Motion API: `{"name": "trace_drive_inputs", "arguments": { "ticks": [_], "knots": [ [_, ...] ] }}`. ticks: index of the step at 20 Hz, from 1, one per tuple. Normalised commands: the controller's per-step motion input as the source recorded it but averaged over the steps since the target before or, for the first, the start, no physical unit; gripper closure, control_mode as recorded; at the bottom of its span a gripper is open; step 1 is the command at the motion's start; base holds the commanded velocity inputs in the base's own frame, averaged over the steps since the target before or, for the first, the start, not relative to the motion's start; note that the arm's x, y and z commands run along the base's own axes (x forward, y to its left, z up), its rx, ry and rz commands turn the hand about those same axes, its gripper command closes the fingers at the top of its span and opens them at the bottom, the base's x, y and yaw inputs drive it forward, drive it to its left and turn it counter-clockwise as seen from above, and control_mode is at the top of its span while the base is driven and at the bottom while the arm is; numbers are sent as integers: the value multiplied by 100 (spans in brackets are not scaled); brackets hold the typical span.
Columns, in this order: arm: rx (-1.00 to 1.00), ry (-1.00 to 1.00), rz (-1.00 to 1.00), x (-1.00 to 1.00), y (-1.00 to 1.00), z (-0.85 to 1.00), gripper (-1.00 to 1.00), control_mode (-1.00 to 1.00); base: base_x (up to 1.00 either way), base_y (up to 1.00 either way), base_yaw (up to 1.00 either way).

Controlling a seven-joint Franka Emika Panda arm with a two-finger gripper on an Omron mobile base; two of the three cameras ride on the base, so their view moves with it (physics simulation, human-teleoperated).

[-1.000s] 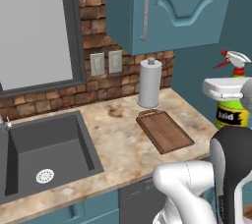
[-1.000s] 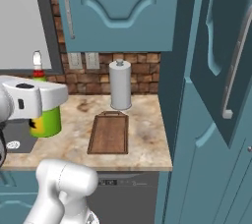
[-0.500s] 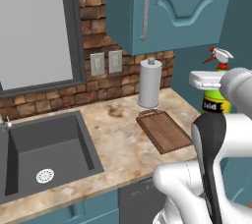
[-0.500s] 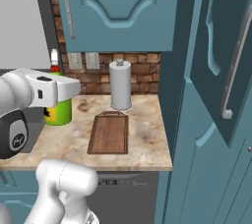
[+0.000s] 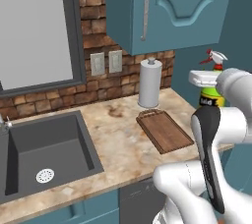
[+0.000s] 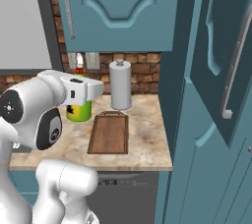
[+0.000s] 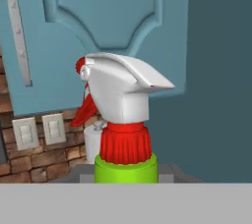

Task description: Grab the spray bottle from the cabinet, then place it next to the cutting board for sanitizing. Then grab the dish brush from the countertop next to the sink and place it next to the cutting board.

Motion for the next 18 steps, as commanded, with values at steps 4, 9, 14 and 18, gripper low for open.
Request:
{"name": "trace_drive_inputs", "arguments": {
  "ticks": [4,9,14,18],
  "knots": [
    [0,-27,0,51,-21,-75,100,-100,0,0,0],
    [-7,-34,0,27,0,-83,100,-100,0,0,0],
    [-9,-28,0,40,0,-88,100,-100,0,0,0],
    [-4,-11,0,76,-5,-84,100,-100,0,0,0]
  ]
}}
